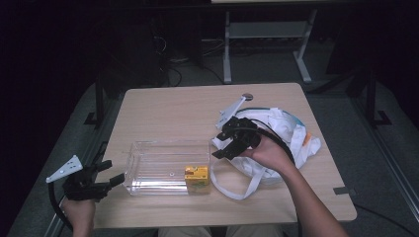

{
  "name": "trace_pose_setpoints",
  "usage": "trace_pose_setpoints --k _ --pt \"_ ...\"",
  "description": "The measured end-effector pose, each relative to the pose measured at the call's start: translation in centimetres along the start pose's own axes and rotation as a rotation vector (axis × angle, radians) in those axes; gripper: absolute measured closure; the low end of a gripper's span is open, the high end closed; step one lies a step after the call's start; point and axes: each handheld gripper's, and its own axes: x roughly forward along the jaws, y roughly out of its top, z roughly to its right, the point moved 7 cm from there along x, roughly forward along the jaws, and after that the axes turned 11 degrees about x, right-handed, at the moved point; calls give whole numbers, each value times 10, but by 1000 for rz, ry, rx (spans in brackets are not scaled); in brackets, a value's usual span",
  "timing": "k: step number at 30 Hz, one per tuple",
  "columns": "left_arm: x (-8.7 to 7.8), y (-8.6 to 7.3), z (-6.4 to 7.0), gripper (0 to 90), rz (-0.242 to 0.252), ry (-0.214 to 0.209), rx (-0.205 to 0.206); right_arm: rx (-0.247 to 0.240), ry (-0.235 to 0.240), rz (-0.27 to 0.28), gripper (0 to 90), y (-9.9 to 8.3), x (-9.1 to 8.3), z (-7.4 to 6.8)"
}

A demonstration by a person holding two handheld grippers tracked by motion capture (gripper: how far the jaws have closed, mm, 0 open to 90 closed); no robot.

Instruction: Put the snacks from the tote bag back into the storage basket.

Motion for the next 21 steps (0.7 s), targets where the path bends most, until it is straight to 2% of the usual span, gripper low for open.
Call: trace_pose_setpoints --k 8,15,21 --pt "0 0 0 128 1 0 -3 42 -21 2 359 -12 -7 8" --pt "0 0 0 128 0 0 -3 53 -40 6 357 -23 -11 14" --pt "0 0 0 127 0 1 -3 81 -53 14 357 -33 -15 19"
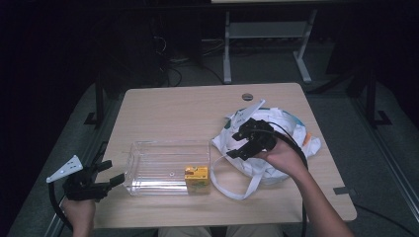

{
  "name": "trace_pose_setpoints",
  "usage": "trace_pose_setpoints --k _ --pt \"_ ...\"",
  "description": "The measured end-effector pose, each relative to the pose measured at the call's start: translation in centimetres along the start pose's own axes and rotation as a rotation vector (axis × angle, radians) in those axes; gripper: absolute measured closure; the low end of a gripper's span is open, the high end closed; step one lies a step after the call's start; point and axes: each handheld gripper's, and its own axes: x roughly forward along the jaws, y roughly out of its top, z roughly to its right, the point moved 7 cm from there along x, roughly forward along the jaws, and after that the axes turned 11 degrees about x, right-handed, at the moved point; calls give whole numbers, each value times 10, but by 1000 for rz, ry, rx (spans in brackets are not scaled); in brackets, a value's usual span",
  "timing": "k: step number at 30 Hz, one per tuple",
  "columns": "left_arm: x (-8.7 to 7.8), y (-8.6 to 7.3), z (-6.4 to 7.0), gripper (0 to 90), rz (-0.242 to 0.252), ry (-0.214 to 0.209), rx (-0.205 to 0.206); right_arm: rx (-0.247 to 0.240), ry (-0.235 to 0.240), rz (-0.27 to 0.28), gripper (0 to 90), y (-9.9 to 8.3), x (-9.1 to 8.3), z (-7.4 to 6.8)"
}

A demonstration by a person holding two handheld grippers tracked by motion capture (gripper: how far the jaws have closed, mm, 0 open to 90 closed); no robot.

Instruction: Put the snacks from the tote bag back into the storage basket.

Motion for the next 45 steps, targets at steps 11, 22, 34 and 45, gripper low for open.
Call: trace_pose_setpoints --k 11,22,34,45 --pt "0 0 0 127 0 1 0 47 -22 11 352 -18 -3 9" --pt "0 0 0 128 -6 1 5 91 -32 24 352 -36 -8 14" --pt "1 -1 1 128 -9 2 6 138 -58 45 352 -59 -14 21" --pt "1 0 2 128 -9 -1 6 192 -74 76 353 -82 -22 26"
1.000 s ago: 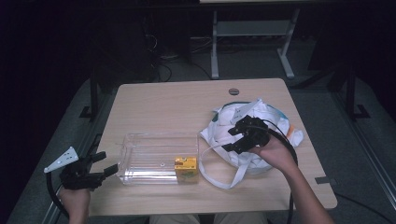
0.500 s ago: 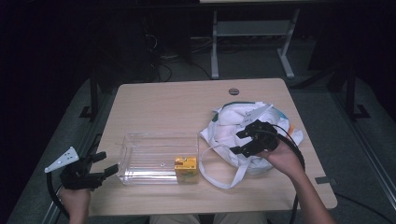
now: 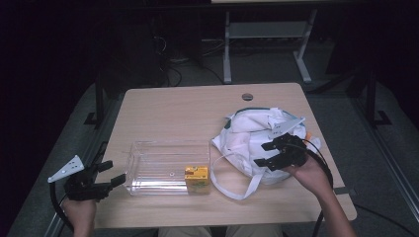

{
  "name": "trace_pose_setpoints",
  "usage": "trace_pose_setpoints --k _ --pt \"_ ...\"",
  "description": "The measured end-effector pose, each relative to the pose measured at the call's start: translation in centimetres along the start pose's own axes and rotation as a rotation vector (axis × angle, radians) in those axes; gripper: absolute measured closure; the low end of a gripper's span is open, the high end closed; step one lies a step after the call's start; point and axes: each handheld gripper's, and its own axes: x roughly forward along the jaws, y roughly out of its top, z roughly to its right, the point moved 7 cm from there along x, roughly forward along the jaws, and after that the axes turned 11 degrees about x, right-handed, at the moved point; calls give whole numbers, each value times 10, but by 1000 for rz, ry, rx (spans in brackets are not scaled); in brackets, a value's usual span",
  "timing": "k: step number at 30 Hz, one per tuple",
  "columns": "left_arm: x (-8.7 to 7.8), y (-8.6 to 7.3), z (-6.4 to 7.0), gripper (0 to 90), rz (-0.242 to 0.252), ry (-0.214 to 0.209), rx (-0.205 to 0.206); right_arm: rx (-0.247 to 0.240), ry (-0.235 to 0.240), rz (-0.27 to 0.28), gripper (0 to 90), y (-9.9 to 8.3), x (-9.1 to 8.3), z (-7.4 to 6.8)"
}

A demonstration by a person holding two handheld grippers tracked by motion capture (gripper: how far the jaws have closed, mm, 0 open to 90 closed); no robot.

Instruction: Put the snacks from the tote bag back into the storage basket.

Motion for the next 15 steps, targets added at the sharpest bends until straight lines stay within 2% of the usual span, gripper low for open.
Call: trace_pose_setpoints --k 7,15 --pt "0 0 0 127 -2 -1 -1 28 -17 15 351 -11 -2 5" --pt "0 -1 1 127 -8 1 -1 36 -33 26 341 -22 -5 4"
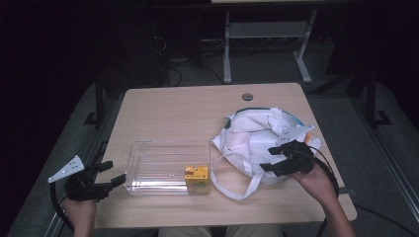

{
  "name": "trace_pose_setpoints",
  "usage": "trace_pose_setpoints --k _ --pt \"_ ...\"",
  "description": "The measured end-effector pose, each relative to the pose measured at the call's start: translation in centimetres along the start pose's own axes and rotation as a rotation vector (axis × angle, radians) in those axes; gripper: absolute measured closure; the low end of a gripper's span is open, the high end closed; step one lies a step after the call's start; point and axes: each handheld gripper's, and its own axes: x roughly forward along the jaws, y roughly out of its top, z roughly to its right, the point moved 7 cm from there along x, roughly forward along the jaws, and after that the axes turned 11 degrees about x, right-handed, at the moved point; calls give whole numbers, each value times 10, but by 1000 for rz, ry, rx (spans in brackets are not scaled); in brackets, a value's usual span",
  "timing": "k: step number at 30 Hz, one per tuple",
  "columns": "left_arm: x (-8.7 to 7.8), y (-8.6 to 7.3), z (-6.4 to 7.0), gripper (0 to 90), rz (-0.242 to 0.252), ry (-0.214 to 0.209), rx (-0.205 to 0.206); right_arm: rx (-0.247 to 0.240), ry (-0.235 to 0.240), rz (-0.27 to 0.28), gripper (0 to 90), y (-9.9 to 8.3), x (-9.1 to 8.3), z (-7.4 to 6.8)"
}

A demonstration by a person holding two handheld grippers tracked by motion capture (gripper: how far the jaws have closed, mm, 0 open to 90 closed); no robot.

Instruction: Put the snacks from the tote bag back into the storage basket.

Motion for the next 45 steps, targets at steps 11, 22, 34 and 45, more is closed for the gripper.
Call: trace_pose_setpoints --k 11,22,34,45 --pt "1 -1 1 128 0 -8 11 24 -11 27 335 -15 -5 4" --pt "2 -1 3 127 -1 -16 17 38 -33 48 333 -28 -11 7" --pt "2 -1 3 128 -5 -19 21 51 -45 86 333 -36 -11 7" --pt "4 -2 4 128 -10 -22 23 66 -65 122 328 -46 -14 9"
